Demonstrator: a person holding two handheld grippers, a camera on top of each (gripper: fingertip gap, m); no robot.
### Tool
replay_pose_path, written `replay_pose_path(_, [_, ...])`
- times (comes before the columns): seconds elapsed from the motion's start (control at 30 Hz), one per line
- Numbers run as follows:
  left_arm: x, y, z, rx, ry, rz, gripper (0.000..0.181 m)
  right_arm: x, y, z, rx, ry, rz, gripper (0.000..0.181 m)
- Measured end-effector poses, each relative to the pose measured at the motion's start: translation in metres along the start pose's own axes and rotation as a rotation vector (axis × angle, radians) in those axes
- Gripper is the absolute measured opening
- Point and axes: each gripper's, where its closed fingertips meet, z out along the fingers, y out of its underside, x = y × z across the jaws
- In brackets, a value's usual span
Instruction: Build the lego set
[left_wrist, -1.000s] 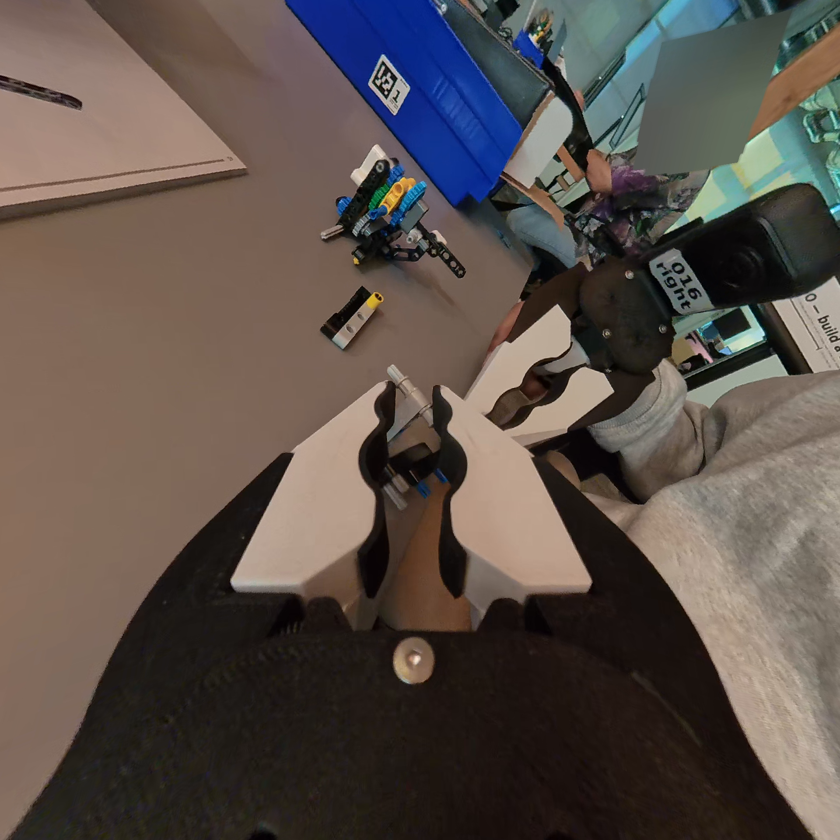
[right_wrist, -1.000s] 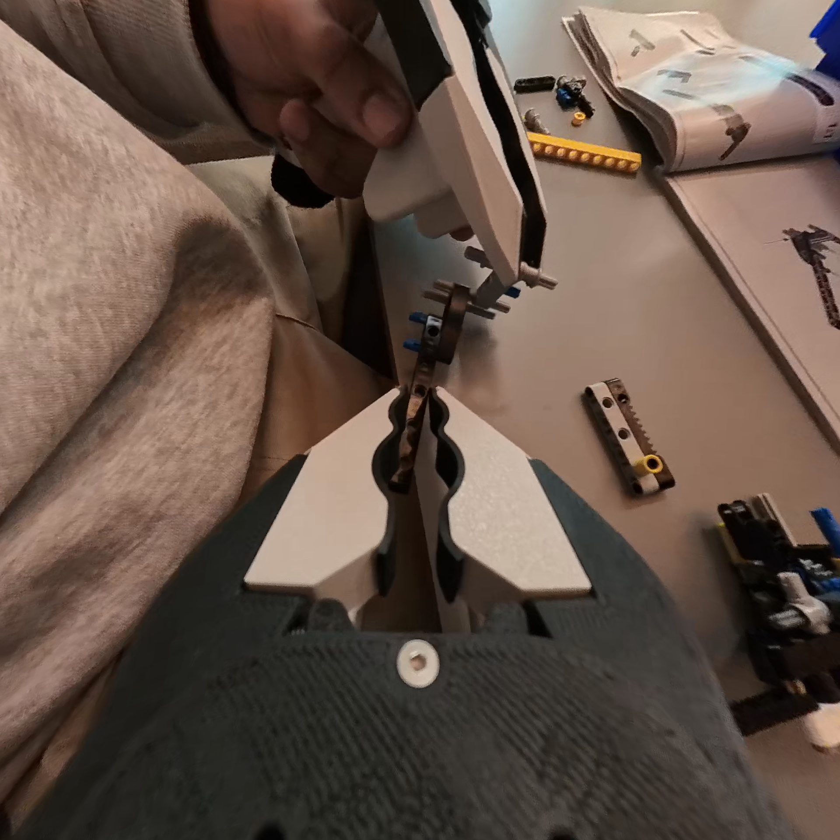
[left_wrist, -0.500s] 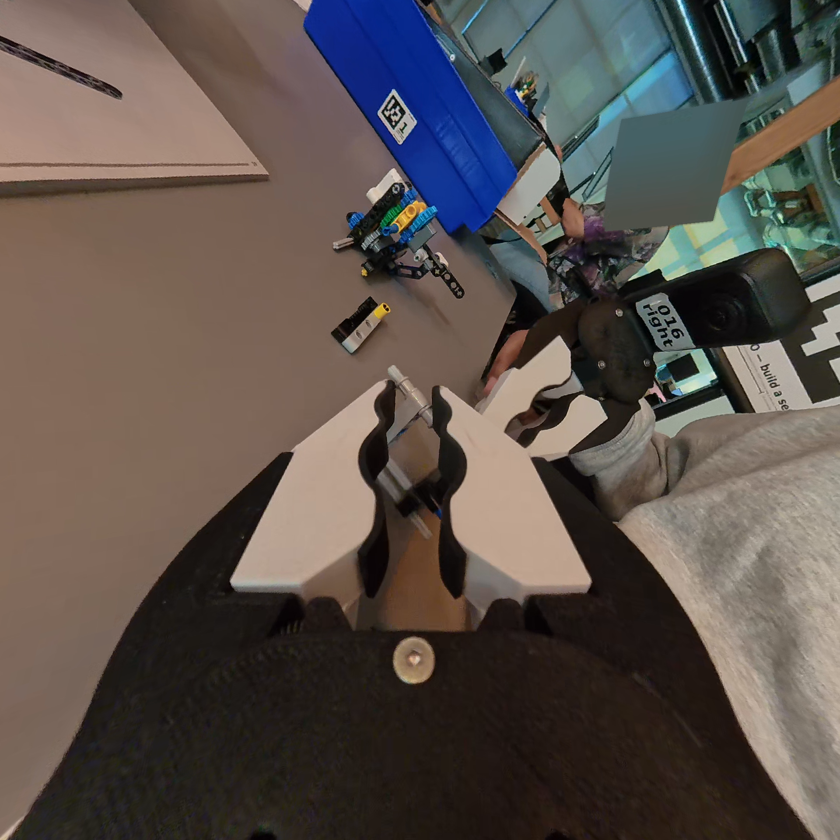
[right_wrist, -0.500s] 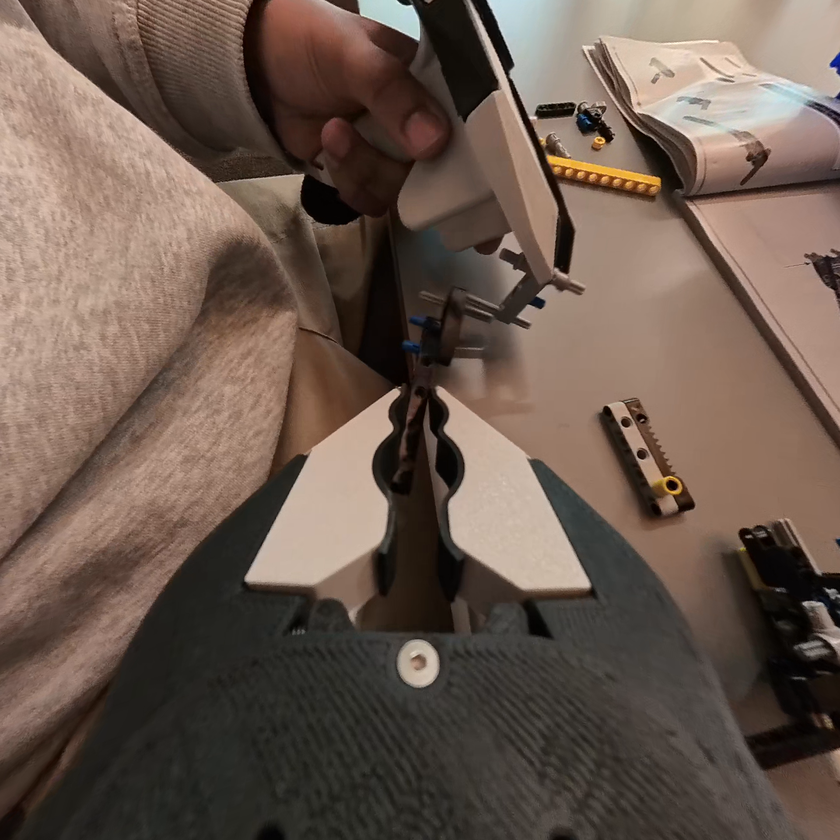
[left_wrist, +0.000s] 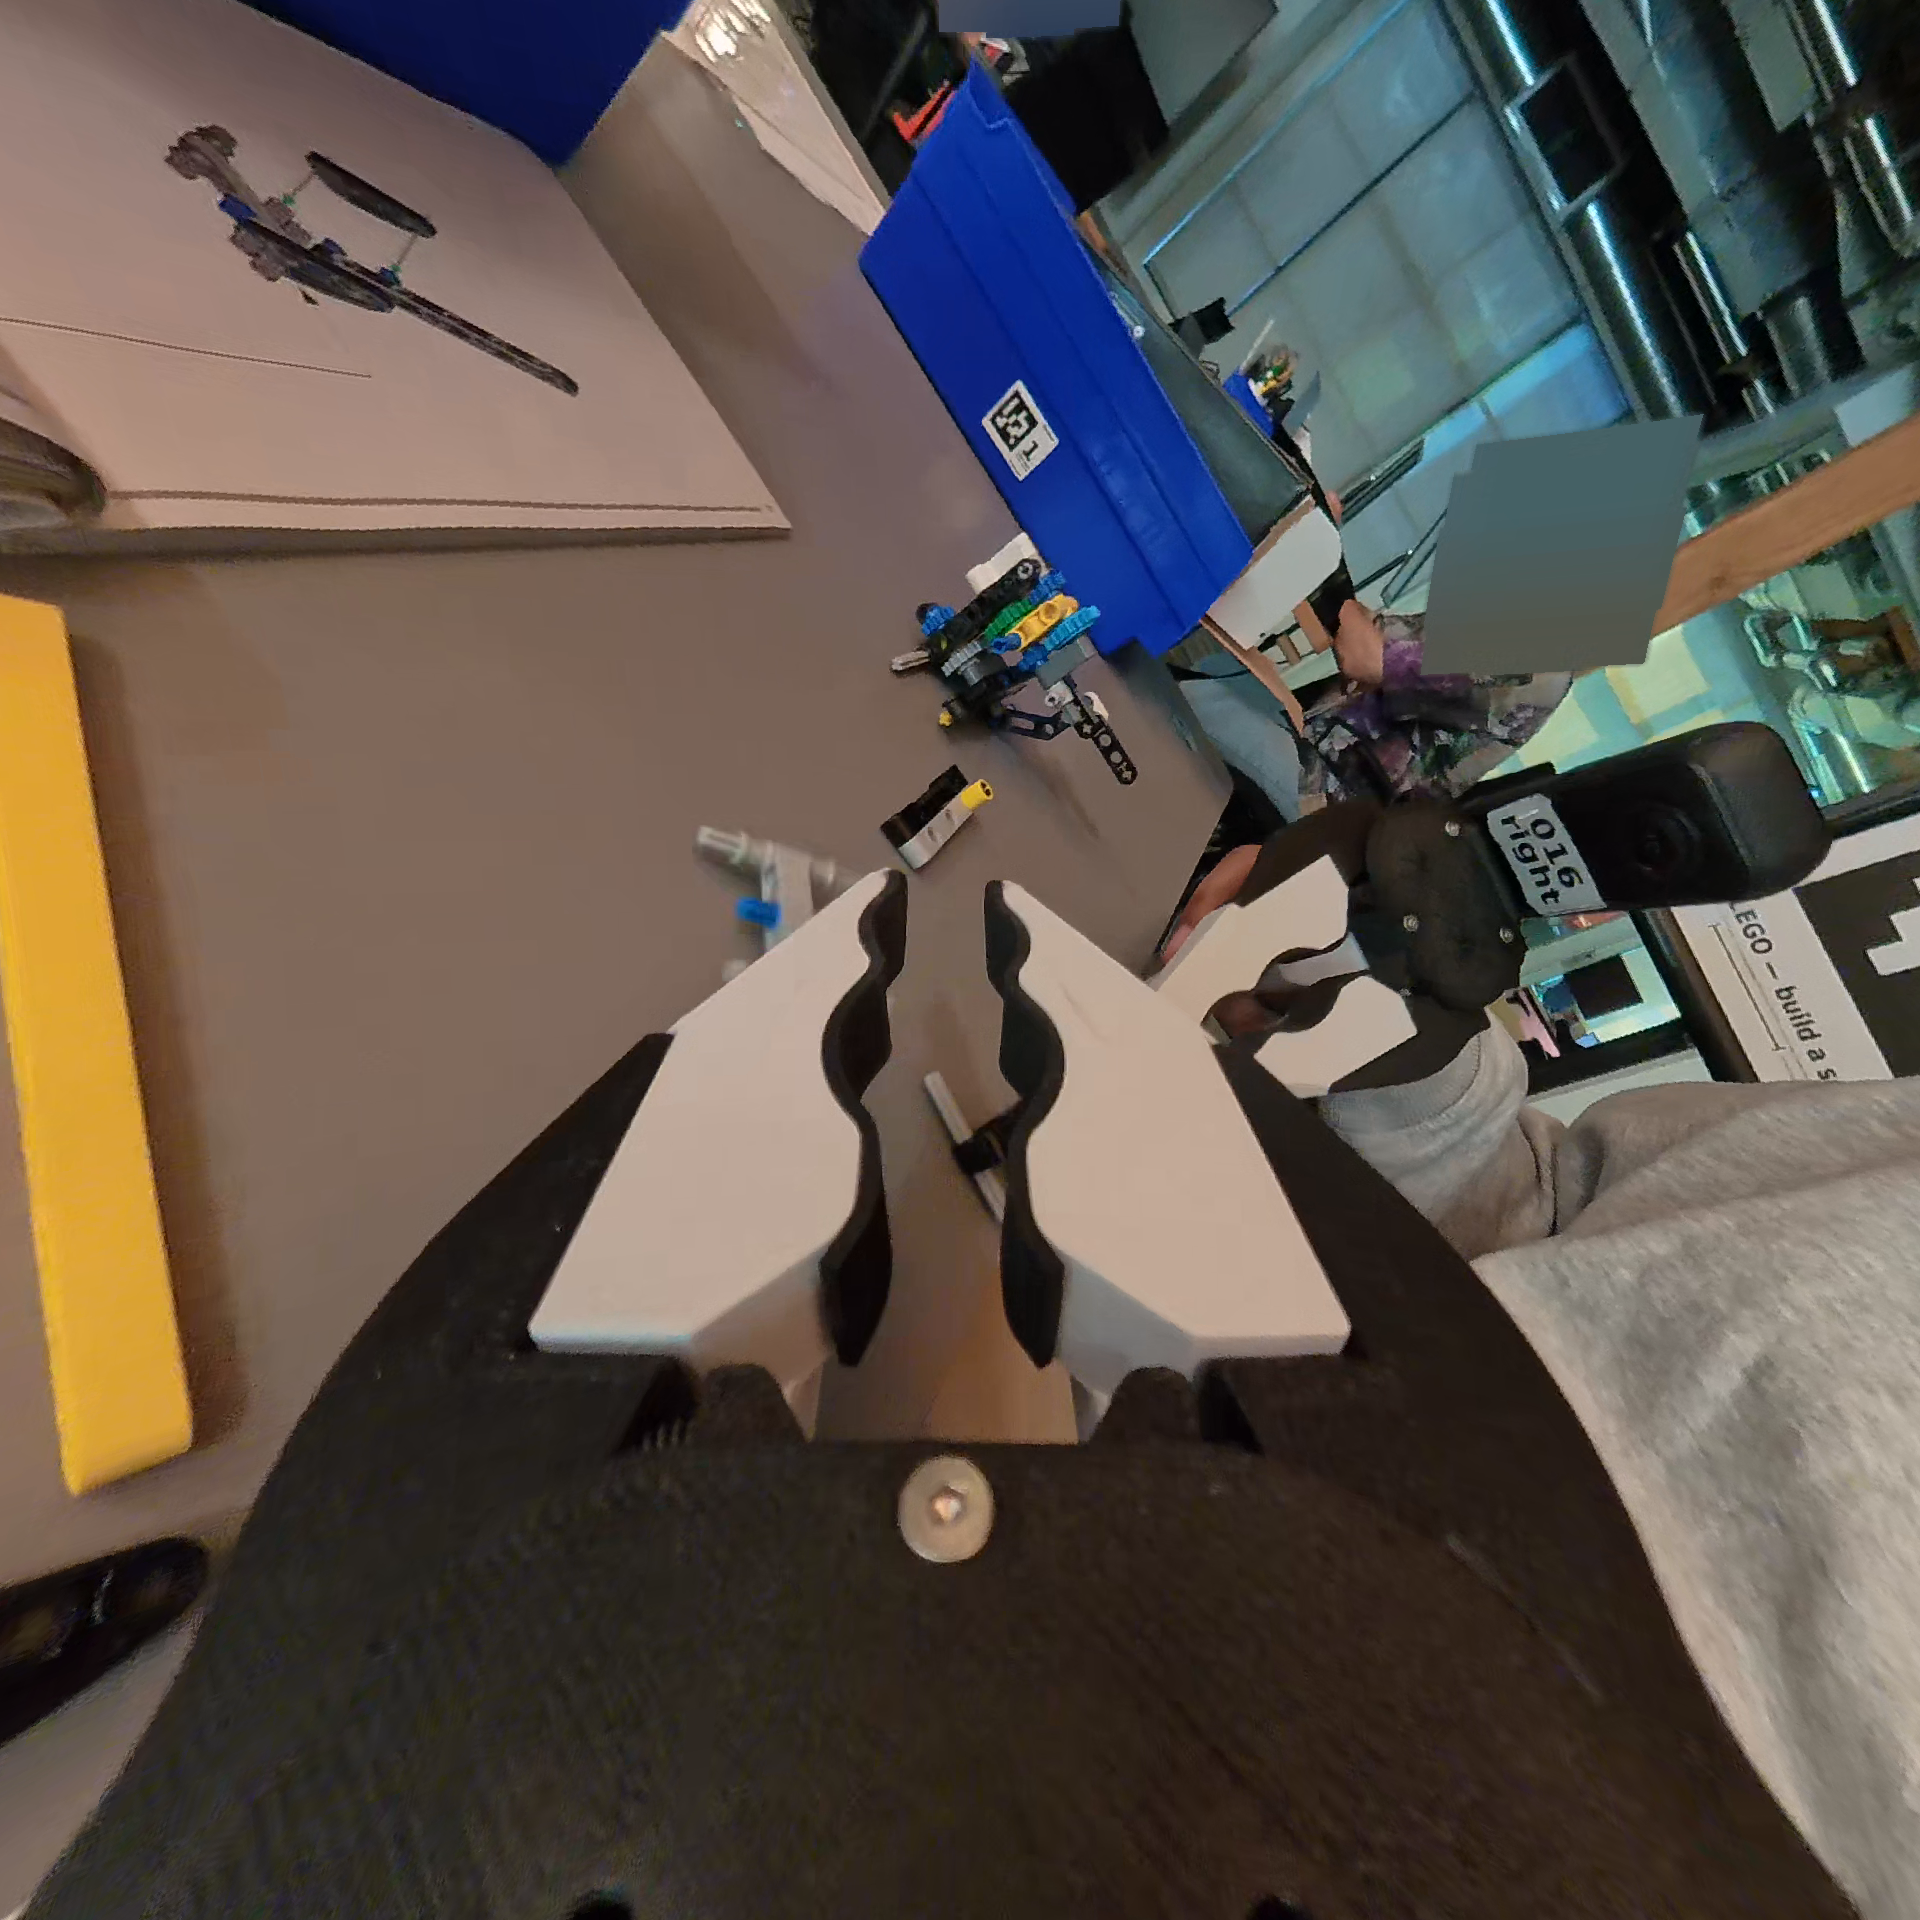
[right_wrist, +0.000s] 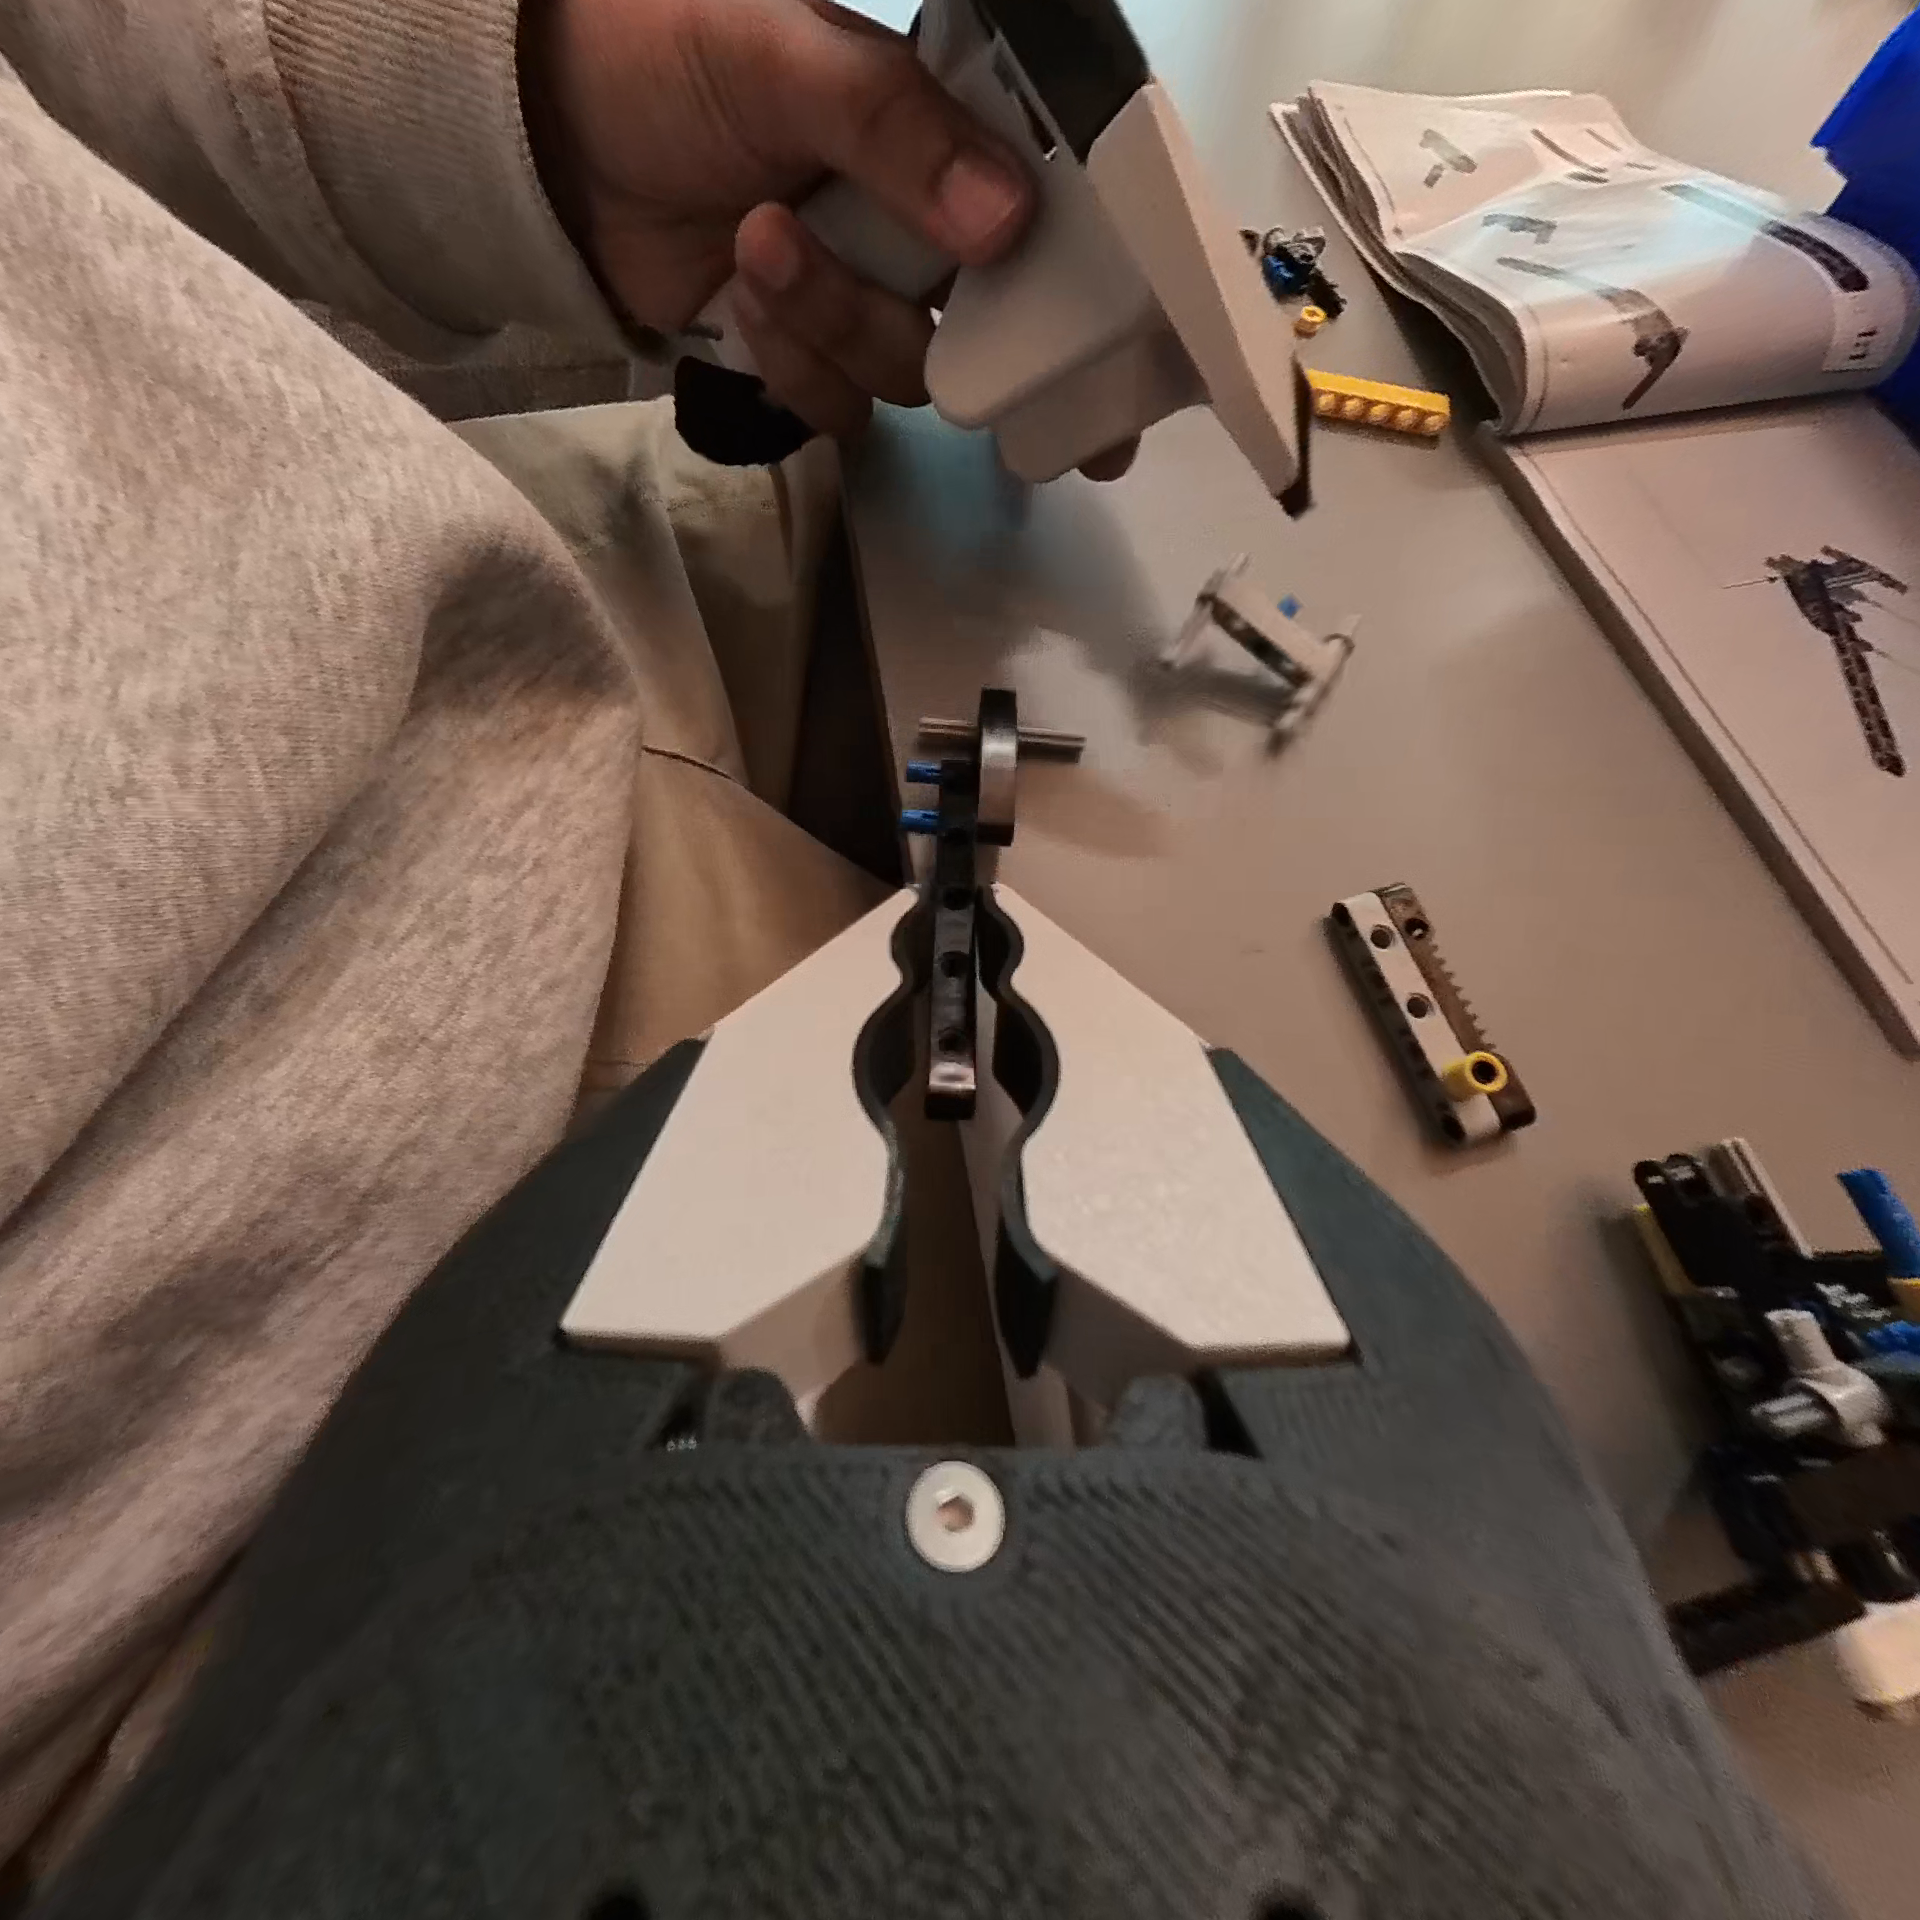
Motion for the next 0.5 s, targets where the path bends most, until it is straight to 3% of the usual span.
replay_pose_path(0.5, [0.000,0.009,-0.004,-0.041,-0.007,0.070,0.025,0.021,-0.012,-0.014,0.103,0.075,0.065,0.007])
